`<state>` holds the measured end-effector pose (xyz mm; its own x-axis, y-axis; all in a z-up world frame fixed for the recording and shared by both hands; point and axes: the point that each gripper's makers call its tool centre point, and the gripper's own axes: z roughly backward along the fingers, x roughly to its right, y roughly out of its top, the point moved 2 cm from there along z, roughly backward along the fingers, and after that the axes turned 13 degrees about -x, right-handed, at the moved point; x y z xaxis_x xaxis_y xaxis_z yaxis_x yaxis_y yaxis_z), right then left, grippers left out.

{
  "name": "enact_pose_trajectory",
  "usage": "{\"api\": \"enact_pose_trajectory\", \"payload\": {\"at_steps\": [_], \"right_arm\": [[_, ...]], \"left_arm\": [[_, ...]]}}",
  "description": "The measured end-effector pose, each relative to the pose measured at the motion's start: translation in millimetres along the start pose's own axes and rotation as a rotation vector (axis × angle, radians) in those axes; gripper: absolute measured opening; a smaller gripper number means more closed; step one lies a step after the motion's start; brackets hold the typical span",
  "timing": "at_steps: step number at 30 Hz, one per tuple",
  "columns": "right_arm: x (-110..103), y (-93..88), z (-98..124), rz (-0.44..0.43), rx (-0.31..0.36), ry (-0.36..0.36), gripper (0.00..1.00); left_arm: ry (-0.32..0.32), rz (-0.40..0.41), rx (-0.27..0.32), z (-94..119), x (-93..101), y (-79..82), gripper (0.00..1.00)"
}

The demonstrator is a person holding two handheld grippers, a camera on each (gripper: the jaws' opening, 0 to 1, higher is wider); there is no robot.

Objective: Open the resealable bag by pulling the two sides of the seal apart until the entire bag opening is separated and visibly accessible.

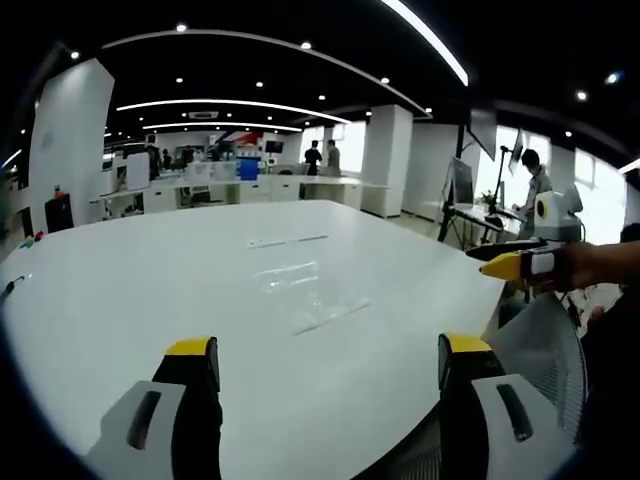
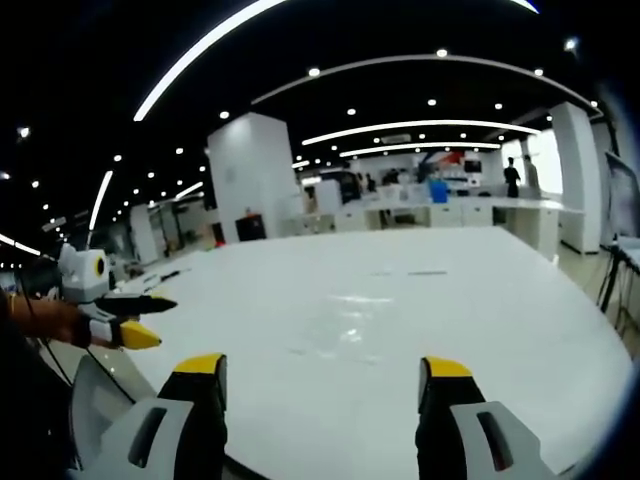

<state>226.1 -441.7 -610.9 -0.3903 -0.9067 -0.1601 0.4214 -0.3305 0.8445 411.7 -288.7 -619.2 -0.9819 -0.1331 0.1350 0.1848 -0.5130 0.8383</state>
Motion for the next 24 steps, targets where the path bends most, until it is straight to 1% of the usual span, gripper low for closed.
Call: {"api": "enact_pose_trajectory", "payload": {"at_steps": [4,8,14,20,24], "right_arm": [[0.4,-0.7,1.1,0.012,-0.010,0.001,0.77],[-0.6,-0.7,1.5,0.014,-0.011,0.004,0.77],[-5.2,-3.0,0.3,0.017,-0.019,0.014,0.77],[-7.2,-3.3,1.3,0.012,-0.013,0.017,0.77],[-6.6,-6.5,2.0,0.018,-0.031,0.018,0.76]], "left_arm": [[0.003,0.008,-0.001,0.1,-0.2,-4.1,0.89],[0.013,-0.009,-0.015,-0.3,-0.9,-8.0,0.88],[0.010,-0.005,-0.008,0.2,-0.1,-5.8,0.88],[0.005,-0.019,-0.023,-2.3,0.1,-7.1,0.88],[0.006,-0.017,-0.017,-2.3,-1.1,-6.5,0.88]]}}
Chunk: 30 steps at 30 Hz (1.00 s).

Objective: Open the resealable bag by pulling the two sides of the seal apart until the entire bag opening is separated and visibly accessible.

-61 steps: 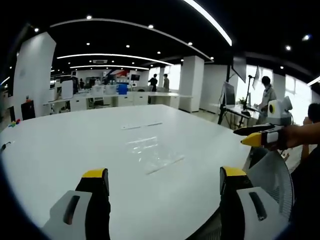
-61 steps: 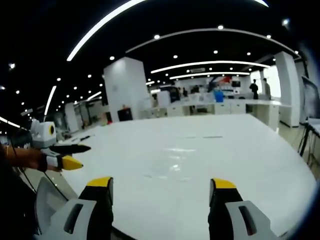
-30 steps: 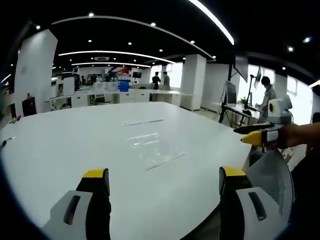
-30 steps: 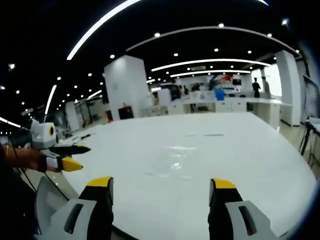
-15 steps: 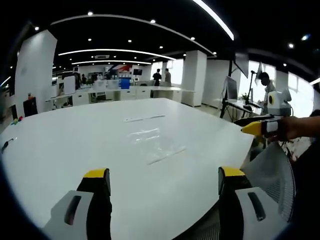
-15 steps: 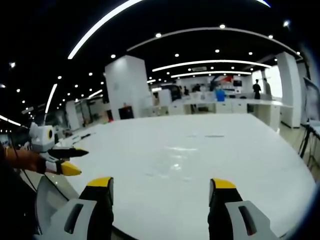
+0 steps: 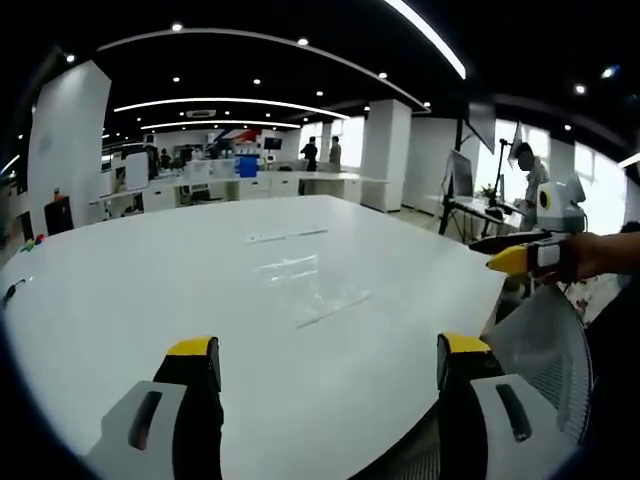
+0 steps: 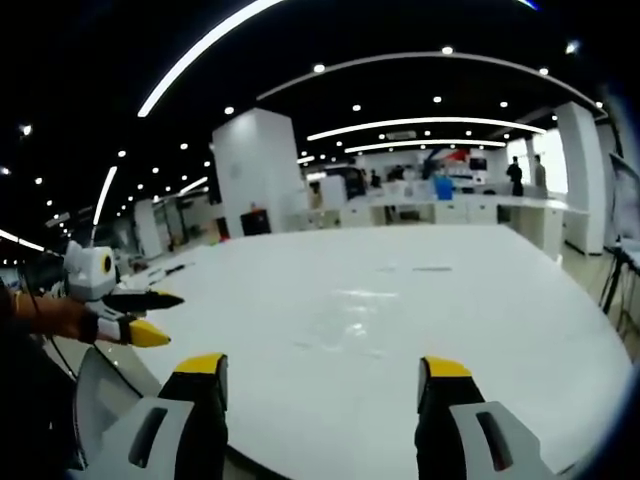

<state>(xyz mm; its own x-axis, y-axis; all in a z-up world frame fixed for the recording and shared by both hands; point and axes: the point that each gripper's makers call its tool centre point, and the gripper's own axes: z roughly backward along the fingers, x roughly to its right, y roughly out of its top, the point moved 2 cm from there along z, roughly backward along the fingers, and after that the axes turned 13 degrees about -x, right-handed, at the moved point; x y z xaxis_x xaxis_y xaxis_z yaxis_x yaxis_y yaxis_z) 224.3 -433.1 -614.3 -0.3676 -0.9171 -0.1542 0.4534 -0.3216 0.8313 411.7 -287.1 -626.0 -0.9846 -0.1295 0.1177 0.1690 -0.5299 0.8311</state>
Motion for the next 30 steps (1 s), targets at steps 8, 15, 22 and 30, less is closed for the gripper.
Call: {"api": "enact_pose_trajectory", "payload": {"at_steps": [8,15,22,30], "right_arm": [[2.8,2.4,-1.1,0.076,-0.033,-0.022,0.75],[4.6,5.6,-15.9,0.134,-0.059,-0.039,0.77],[3.3,20.6,-29.7,0.210,-0.071,-0.002,0.76],[-4.9,38.9,-58.0,0.313,-0.107,0.062,0.73]], "left_arm": [[0.008,-0.020,-0.011,-2.3,-8.2,0.9,0.88],[0.018,-0.020,-0.014,-2.7,-13.9,1.6,0.88],[0.033,-0.008,-0.013,-0.8,-16.6,1.1,0.89],[0.035,0.009,-0.011,-2.1,-16.0,1.0,0.88]]}}
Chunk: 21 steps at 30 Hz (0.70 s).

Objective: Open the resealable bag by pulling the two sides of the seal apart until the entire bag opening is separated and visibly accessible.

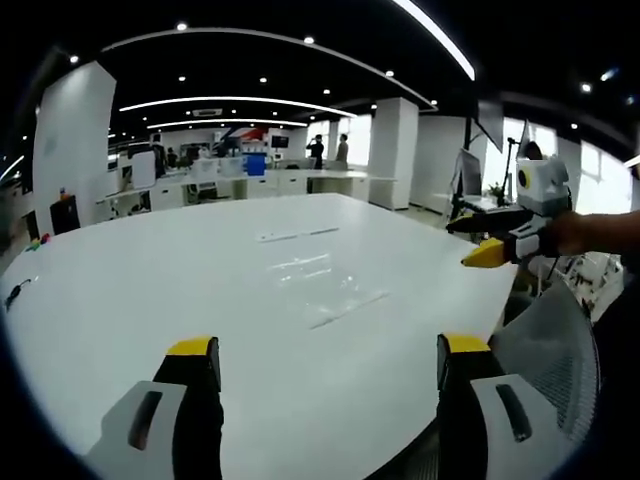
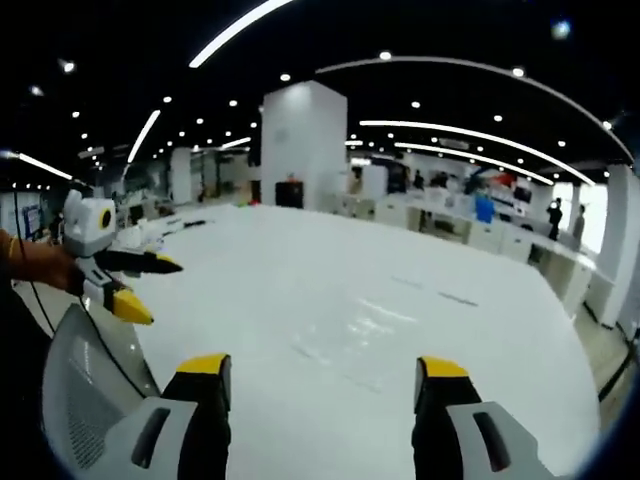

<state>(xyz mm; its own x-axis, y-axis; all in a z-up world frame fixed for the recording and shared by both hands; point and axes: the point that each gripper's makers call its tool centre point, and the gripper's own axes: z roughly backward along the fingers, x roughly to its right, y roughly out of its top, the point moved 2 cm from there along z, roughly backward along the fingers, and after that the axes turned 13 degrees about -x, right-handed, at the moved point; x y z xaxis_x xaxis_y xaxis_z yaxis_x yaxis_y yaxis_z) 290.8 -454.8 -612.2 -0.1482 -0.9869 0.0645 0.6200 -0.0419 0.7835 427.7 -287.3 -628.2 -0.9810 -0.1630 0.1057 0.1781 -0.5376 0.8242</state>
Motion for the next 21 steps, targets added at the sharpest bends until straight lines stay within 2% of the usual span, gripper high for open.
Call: {"api": "enact_pose_trajectory", "payload": {"at_steps": [9,11,12,13,14,21], "right_arm": [[-4.3,23.6,-36.4,0.121,-0.017,0.041,0.68],[-4.3,25.6,-45.3,0.125,-0.014,0.052,0.66],[-6.3,26.4,-49.0,0.094,-0.001,0.077,0.65],[-7.3,27.1,-56.0,0.042,0.026,0.108,0.63],[-7.7,24.8,-60.4,0.019,0.019,0.126,0.62],[-6.4,14.1,-93.2,0.098,-0.057,0.139,0.61]], "left_arm": [[0.003,0.001,-0.018,-4.6,-3.7,-3.1,0.88],[0.001,0.003,-0.022,-6.5,-3.8,-3.5,0.87],[0.000,0.002,-0.023,-7.2,-3.8,-3.6,0.87],[0.001,0.000,-0.027,-8.4,-4.1,-3.8,0.87],[0.002,-0.001,-0.031,-9.4,-4.6,-4.1,0.87],[0.002,0.000,-0.041,-11.3,-8.3,-3.2,0.87]]}}
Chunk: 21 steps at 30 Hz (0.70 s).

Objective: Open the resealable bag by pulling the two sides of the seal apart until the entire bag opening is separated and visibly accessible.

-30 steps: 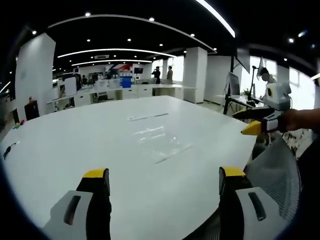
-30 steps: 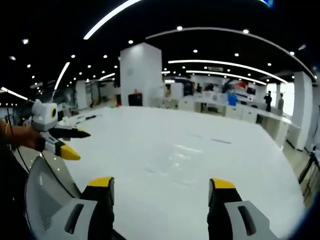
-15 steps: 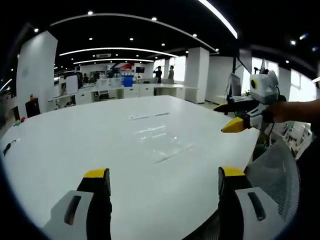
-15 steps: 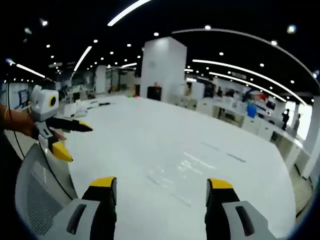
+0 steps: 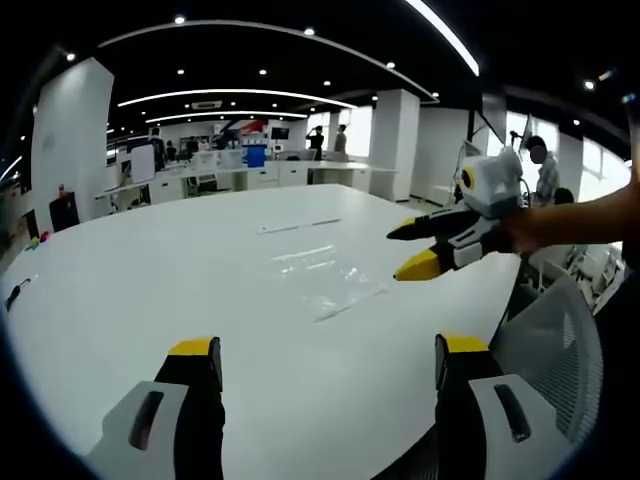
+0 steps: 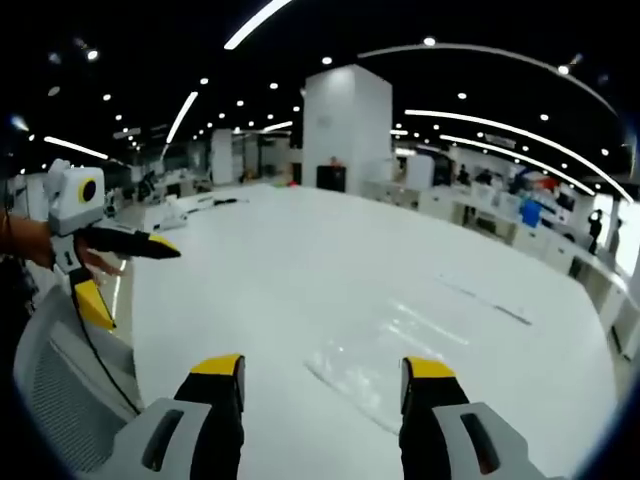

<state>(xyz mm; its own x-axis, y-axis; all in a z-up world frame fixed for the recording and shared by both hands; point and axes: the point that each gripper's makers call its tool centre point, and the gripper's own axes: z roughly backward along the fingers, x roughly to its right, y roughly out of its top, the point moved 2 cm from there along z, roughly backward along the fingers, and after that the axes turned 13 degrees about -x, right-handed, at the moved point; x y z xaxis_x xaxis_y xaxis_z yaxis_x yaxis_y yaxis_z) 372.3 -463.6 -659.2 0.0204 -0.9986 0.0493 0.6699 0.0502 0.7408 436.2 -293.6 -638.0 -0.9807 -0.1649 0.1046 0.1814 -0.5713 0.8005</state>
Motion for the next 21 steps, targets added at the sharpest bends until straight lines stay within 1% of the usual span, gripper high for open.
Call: {"api": "enact_pose_trajectory", "payload": {"at_steps": [2,5,7,8,9,10,13,14,17,19,21], "right_arm": [[-1.2,1.4,-8.9,0.034,-0.015,0.014,0.61],[-0.9,2.3,-19.0,0.055,-0.024,0.023,0.58],[0.1,-0.6,-32.1,0.068,-0.047,0.030,0.57],[0.0,-1.5,-34.7,0.072,-0.053,0.034,0.57],[-1.5,-4.7,-41.3,0.092,-0.075,0.053,0.56],[-1.3,-6.3,-47.3,0.096,-0.088,0.058,0.54],[-1.1,-5.4,-57.3,0.103,-0.093,0.067,0.54],[-0.9,-5.4,-61.2,0.104,-0.096,0.071,0.53],[-0.3,-5.4,-69.5,0.109,-0.100,0.080,0.50],[1.2,-7.1,-76.6,0.113,-0.111,0.081,0.49],[2.7,-10.8,-83.2,0.117,-0.133,0.083,0.48]], "left_arm": [[-0.001,0.001,-0.005,-1.2,-1.4,-0.8,0.86],[-0.004,0.010,-0.009,-3.2,-2.3,-2.2,0.86],[-0.008,0.017,-0.016,-5.6,-2.2,-4.2,0.86],[-0.008,0.017,-0.016,-5.8,-1.9,-4.2,0.85],[-0.011,0.020,-0.015,-6.2,-1.1,-3.8,0.85],[-0.014,0.023,-0.012,-6.7,-0.1,-3.5,0.85],[-0.015,0.023,-0.014,-7.9,1.1,-4.0,0.85],[0.011,-0.004,-0.025,-7.7,-0.6,-4.9,0.84],[0.026,-0.134,-0.065,-8.4,3.8,-7.3,0.85],[0.013,-0.157,-0.072,-10.5,7.4,-8.3,0.86],[0.007,-0.150,-0.068,-11.6,7.0,-8.0,0.86]]}}
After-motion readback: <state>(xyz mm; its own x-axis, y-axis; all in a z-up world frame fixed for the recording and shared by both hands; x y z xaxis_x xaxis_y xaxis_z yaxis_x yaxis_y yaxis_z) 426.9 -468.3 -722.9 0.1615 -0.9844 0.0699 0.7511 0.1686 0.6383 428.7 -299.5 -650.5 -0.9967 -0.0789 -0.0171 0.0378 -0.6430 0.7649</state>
